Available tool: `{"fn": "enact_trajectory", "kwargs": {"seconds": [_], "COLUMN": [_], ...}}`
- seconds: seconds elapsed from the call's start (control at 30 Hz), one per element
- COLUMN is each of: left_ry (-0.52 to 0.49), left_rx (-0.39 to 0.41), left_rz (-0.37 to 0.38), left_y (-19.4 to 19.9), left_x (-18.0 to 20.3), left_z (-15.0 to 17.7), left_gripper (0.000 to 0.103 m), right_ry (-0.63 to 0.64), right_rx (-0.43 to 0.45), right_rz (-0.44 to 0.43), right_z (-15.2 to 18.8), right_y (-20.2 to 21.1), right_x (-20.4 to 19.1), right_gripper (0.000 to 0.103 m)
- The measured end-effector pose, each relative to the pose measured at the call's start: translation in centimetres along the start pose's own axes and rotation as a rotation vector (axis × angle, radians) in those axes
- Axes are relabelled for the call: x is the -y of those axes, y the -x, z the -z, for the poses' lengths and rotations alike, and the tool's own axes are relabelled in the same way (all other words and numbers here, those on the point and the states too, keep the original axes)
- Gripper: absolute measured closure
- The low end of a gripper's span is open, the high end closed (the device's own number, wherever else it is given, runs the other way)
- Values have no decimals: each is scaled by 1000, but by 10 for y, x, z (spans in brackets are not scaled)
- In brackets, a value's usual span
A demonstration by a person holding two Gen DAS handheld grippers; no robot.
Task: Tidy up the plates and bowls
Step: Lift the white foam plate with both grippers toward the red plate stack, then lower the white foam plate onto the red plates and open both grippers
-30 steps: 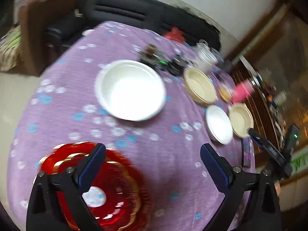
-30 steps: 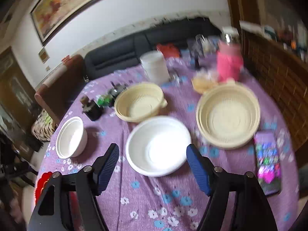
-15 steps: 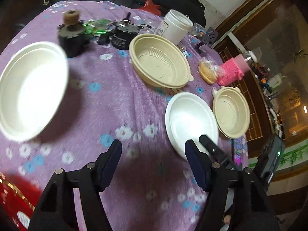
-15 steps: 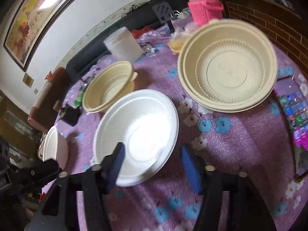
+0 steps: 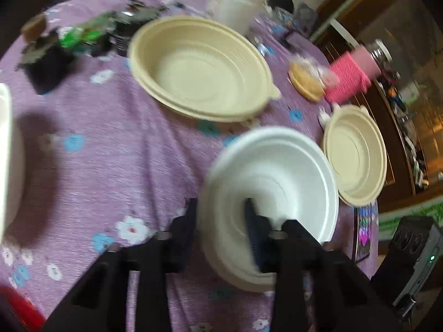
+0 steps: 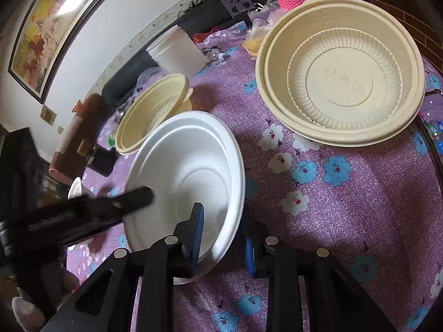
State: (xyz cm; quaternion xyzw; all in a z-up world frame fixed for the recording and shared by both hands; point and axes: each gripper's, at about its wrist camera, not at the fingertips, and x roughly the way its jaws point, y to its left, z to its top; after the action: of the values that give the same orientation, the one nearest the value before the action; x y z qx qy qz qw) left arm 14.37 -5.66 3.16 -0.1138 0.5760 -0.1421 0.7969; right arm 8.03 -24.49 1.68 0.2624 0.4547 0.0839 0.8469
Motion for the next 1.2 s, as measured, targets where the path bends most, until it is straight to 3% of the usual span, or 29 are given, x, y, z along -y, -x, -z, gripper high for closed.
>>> {"fn": "enact_trajectory", "kwargs": {"seconds": [0.17, 0.33, 0.73, 0.93, 1.2], "left_ry": [-3, -18, 171, 317, 405], "left_rx": [29, 108, 290, 319, 262], "left_rz": [-12, -53, -104, -98, -160], "left_y": [19, 71, 210, 232, 213], "left_x": [-2, -12, -115, -181, -230], "left_z": [9, 37, 147, 198, 236], "left_gripper": [84, 83, 83, 83, 83], "right_ry": [20, 83, 349, 506, 606], "right_rx": [28, 22, -75, -150, -255], "right_rz": [-8, -71, -227, -240, -170], "right_z": [3, 15, 95, 147, 197], "right_y": [12, 18, 36, 23, -19], "right_x": [-3, -27, -166, -237, -269], "right_gripper": [81, 83, 82, 82, 82]}}
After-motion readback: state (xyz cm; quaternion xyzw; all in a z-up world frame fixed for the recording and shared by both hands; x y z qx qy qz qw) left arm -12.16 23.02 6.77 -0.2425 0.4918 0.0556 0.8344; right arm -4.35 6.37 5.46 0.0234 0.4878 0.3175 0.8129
